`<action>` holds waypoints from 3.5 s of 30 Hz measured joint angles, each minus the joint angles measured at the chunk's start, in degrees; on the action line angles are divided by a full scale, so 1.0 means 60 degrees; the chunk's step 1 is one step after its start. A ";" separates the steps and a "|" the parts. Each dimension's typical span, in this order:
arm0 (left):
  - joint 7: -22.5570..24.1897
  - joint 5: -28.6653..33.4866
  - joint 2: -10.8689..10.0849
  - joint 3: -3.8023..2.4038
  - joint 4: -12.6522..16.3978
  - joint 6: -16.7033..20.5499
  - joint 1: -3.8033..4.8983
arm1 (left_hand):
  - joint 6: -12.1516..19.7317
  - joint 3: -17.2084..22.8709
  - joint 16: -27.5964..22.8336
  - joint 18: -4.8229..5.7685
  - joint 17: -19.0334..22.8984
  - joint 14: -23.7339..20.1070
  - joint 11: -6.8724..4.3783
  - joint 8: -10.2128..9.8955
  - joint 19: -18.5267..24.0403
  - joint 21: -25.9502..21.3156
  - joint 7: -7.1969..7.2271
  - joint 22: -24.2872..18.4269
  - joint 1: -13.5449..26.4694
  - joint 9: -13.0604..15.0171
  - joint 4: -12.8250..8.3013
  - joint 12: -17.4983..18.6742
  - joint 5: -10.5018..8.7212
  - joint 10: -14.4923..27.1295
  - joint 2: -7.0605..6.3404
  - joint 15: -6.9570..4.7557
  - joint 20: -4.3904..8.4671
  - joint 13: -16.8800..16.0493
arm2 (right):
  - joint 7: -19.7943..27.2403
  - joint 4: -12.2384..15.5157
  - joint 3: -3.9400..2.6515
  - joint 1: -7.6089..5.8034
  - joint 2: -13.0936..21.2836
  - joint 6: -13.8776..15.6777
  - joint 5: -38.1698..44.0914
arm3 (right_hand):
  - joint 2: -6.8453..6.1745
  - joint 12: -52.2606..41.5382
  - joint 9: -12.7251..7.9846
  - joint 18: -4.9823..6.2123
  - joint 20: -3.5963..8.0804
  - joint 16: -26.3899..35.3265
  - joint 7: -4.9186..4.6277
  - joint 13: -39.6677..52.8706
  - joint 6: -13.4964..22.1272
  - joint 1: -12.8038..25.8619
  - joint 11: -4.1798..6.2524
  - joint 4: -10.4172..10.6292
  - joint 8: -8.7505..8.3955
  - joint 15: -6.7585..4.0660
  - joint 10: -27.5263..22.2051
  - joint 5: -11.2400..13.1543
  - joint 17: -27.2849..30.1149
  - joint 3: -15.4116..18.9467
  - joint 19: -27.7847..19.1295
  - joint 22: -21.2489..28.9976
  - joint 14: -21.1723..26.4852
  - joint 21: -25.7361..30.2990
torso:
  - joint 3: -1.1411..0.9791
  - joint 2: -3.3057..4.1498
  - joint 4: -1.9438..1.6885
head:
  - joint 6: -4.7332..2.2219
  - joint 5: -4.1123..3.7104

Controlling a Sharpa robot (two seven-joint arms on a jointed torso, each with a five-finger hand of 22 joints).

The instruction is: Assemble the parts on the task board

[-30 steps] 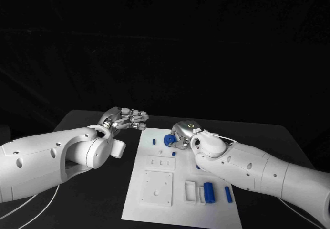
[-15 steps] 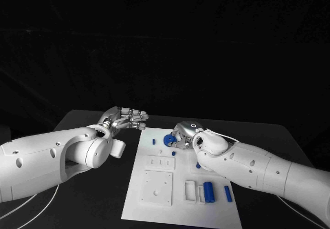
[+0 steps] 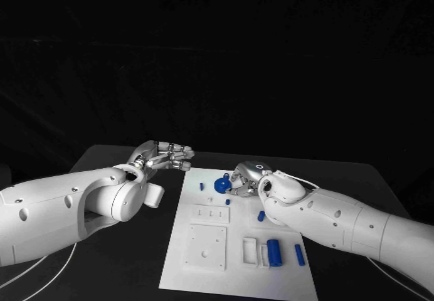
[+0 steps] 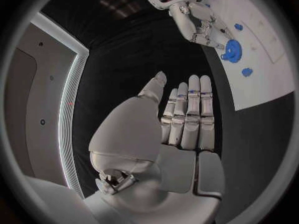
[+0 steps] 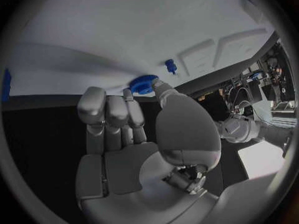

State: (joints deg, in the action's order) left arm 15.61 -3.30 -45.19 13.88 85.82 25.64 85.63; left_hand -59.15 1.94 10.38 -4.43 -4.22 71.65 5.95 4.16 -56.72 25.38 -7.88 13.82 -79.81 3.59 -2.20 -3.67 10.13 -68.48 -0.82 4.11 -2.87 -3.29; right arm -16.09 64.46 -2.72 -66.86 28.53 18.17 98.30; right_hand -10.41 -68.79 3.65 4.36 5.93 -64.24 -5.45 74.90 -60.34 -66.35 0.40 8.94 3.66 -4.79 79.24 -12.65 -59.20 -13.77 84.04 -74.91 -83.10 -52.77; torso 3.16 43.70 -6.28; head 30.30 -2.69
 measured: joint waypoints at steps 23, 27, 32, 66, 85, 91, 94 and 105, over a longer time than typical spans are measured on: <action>0.0001 0.0000 -0.0134 0.0001 -0.0031 -0.0003 0.0000 | 0.0000 -0.0026 0.0000 0.0000 0.0000 0.0000 0.0000 0.0000 0.0000 0.0000 0.0000 -0.0035 -0.0002 0.0000 0.0026 0.0000 0.0000 0.0000 -0.0002 0.0000 0.0000 0.0000 | 0.1069 0.1318 -0.0934 0.0070 0.2132 0.1187 -0.1475 | 0.0204 -0.0032 0.0002 0.0000 0.0000 -0.0035 -0.0004 0.0002 -0.0061 -0.0973 -0.0052 -0.1027 -0.0001 0.0031 -0.0052 -0.0483 0.0024 0.0643 0.0000 0.0001 0.0031 -0.0041 | -0.0040 -0.0016 0.0106 | -0.0130 -0.0139; 0.0005 0.0000 -0.0136 0.0001 -0.0071 -0.0017 0.0000 | 0.0000 -0.0026 0.0000 0.0000 0.0000 0.0000 -0.0001 0.0000 0.0000 0.0000 0.0000 -0.0035 -0.0002 0.0000 0.0026 0.0000 0.0000 -0.0001 -0.0002 0.0000 0.0000 0.0000 | 0.1721 0.1203 -0.1082 0.0071 0.2547 0.0988 -0.2159 | 0.0333 -0.0032 -0.0005 -0.0001 0.0000 -0.0027 -0.0012 0.0007 -0.0070 -0.1102 -0.0052 -0.1705 -0.0001 0.0031 -0.0052 -0.0933 -0.0006 0.0798 0.0000 0.0001 0.0031 -0.0041 | -0.0082 -0.0027 0.0181 | -0.0157 -0.0187; 0.0007 0.0000 -0.0135 0.0002 -0.0129 -0.0059 0.0000 | 0.0000 0.0008 0.0000 0.0000 0.0000 0.0000 -0.0036 0.0000 0.0001 0.0000 0.0000 -0.0035 -0.0029 0.0000 -0.0007 0.0000 0.0000 -0.0036 0.0026 0.0000 0.0000 0.0000 | 0.2440 0.0710 -0.1155 0.0074 0.2795 0.0612 -0.2856 | 0.0421 0.0007 -0.0004 0.0000 0.0000 0.0012 -0.0035 0.0007 -0.0077 -0.1190 -0.0086 -0.2235 -0.0001 0.0031 -0.0086 -0.1339 -0.0078 0.1093 0.0000 0.0001 0.0031 -0.0041 | -0.0143 -0.0038 0.0263 | -0.0170 -0.0232; 0.0020 -0.0150 -0.0075 0.0004 -0.0344 -0.0266 -0.0047 | 0.0000 0.0066 0.0000 0.0000 0.0000 0.0000 -0.0035 0.0000 0.0000 0.0039 0.0000 0.0022 -0.0041 0.0000 -0.0119 0.0000 0.0000 -0.0035 0.0037 0.0000 0.0000 0.0000 | 0.3931 -0.1248 -0.1188 0.0547 0.2455 -0.0971 -0.3846 | 0.0692 0.0204 -0.0031 0.0000 0.0000 0.0187 0.0018 -0.0056 0.0940 -0.1474 0.0002 -0.3058 -0.0002 0.0031 -0.0240 -0.1554 -0.0133 0.1526 0.0000 0.0001 0.0031 0.0055 | -0.0216 -0.0056 0.0313 | 0.0035 -0.0518; 0.0018 -0.0190 -0.0070 0.0004 -0.0354 -0.0273 -0.0051 | 0.0000 0.0067 0.0000 0.0000 0.0000 0.0000 -0.0035 0.0000 0.0000 0.0039 0.0000 0.0020 -0.0041 0.0000 -0.0119 0.0000 0.0000 -0.0035 0.0037 0.0000 0.0000 0.0000 | 0.4005 -0.1622 -0.1188 0.0650 0.2145 -0.1027 -0.4001 | 0.0976 0.0203 -0.0030 0.0000 0.0000 0.0187 0.0019 -0.0009 0.0359 -0.1189 0.0002 -0.3100 -0.0002 0.0031 -0.0240 -0.1197 -0.0206 0.1324 0.0000 0.0001 0.0031 0.0055 | -0.0211 -0.0071 0.0326 | 0.0070 -0.0511; 0.0017 -0.0195 -0.0062 0.0004 -0.0354 -0.0276 -0.0051 | 0.0000 0.0067 0.0000 0.0000 0.0000 0.0000 -0.0035 0.0000 0.0001 0.0039 0.0000 0.0020 -0.0041 0.0000 -0.0119 0.0000 0.0000 -0.0035 0.0037 0.0000 0.0000 0.0000 | 0.4012 -0.1742 -0.1188 0.0666 0.2049 -0.1027 -0.4062 | 0.1071 0.0203 -0.0029 -0.0001 0.0000 0.0187 0.0037 0.0002 0.0341 -0.1094 0.0002 -0.3070 -0.0002 0.0031 -0.0240 -0.1073 -0.0217 0.1119 0.0000 0.0001 0.0031 0.0055 | -0.0212 -0.0074 0.0327 | 0.0077 -0.0521; 0.0017 -0.0198 -0.0060 0.0004 -0.0354 -0.0278 -0.0051 | 0.0000 0.0067 0.0000 0.0001 0.0000 0.0000 -0.0035 0.0000 0.0000 0.0039 0.0000 0.0020 -0.0041 0.0000 -0.0119 0.0000 0.0000 -0.0035 0.0037 0.0000 0.0000 0.0000 | 0.4015 -0.1800 -0.1188 0.0666 0.2013 -0.1027 -0.4101 | 0.1120 0.0203 -0.0029 0.0001 0.0000 0.0187 0.0016 0.0002 0.0295 -0.1045 0.0002 -0.3096 -0.0002 0.0031 -0.0240 -0.0990 -0.0226 0.1062 0.0000 0.0001 0.0031 0.0055 | -0.0208 -0.0076 0.0326 | 0.0079 -0.0522; 0.0014 -0.0206 -0.0054 0.0004 -0.0354 -0.0283 -0.0052 | 0.0000 0.0098 0.0000 0.0001 -0.0001 0.0000 -0.0035 0.0000 0.0001 0.0112 0.0000 0.0055 -0.0041 0.0000 -0.0203 0.0000 0.0000 -0.0035 0.0037 0.0000 0.0000 0.0000 | 0.4019 -0.1919 -0.1188 0.0674 0.1899 -0.1027 -0.4204 | 0.1119 0.0163 -0.0029 -0.0001 0.0000 0.0187 0.0048 0.0001 0.0262 -0.1046 0.0001 -0.3146 -0.0002 0.0031 -0.0240 -0.0924 -0.0233 0.0927 0.0000 0.0001 0.0031 0.0055 | -0.0204 -0.0081 0.0331 | 0.0082 -0.0504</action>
State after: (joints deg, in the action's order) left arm 15.70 -4.54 -45.51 13.90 83.70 23.94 85.32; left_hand -59.15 2.52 10.38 -4.42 -4.23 71.65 5.73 4.16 -56.71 26.05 -7.88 14.15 -80.06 3.59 -3.42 -3.67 10.13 -68.69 -0.60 4.11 -2.87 -3.29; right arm 8.02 52.94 -9.85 -62.82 39.92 12.01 73.08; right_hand -3.69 -67.81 3.48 4.36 5.93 -63.12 -5.16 74.91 -58.77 -72.63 0.41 -9.94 3.65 -4.61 77.80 -18.20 -60.60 -8.21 84.04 -74.90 -82.91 -52.44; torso 1.93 43.21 -4.29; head 30.79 -5.71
